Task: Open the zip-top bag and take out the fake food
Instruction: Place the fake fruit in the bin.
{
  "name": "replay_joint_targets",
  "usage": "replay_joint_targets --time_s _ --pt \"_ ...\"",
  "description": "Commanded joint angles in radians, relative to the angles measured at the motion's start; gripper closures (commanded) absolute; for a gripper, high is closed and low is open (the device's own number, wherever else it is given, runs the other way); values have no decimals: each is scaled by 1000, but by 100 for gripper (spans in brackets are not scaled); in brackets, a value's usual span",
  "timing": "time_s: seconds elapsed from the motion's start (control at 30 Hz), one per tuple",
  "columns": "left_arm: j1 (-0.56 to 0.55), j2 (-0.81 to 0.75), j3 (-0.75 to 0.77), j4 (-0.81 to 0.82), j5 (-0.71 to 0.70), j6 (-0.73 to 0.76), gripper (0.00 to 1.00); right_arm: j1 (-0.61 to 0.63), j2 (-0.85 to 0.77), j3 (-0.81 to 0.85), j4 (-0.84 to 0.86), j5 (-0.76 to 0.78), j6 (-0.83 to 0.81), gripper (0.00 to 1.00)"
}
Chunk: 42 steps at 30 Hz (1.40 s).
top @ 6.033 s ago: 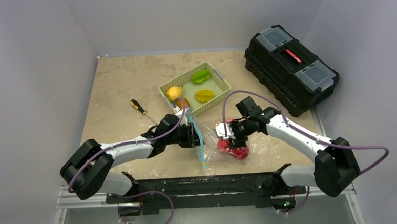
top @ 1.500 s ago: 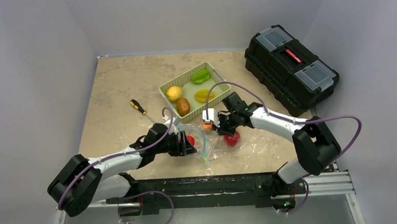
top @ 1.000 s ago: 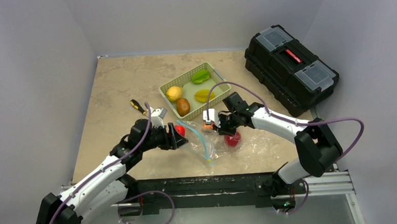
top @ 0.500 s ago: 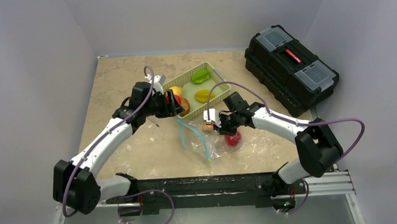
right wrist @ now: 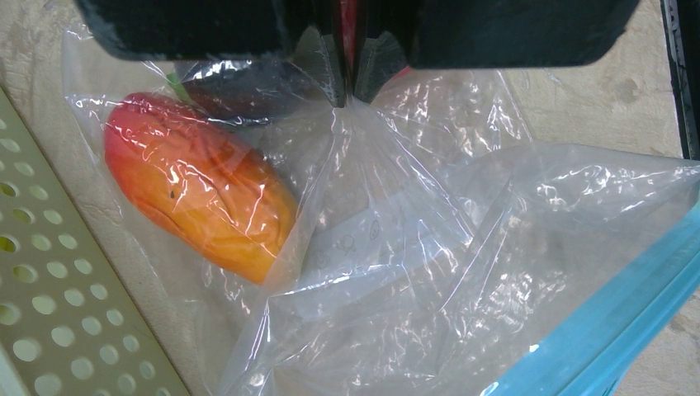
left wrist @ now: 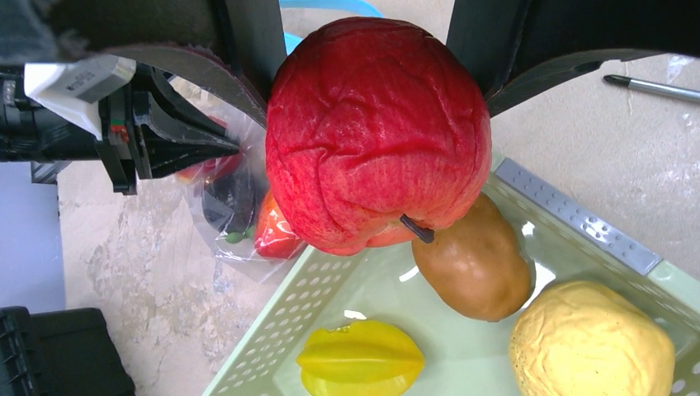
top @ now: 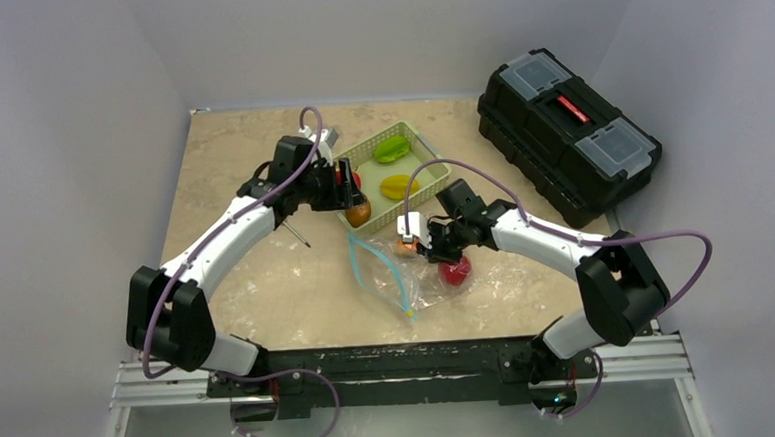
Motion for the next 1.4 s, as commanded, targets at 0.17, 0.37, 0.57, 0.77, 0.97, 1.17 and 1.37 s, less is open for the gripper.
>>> replay_joint_targets --time_s 0.17,0.37,0.57,0.77,0.97,1.17,1.37 --pt "8 102 120 -32 -10 56 100 -5 -36 -6 -4 -6 -11 92" --pt "8 168 189 -60 -10 66 100 -6 -38 -5 -6 -6 -13 92" --pt "14 208 218 -72 -10 68 100 -6 -38 -6 -8 -6 -14 91" --pt "21 242 247 -84 -8 68 100 -7 -39 -6 -7 -6 -14 91" --pt "33 278 278 -99 -6 70 94 -8 -38 -5 -7 -6 -16 90" --pt "45 310 296 -106 0 71 83 -10 -37 -6 -7 -6 -16 90" --pt "52 335 317 -114 5 71 66 -10 -34 -5 -7 -6 -16 90"
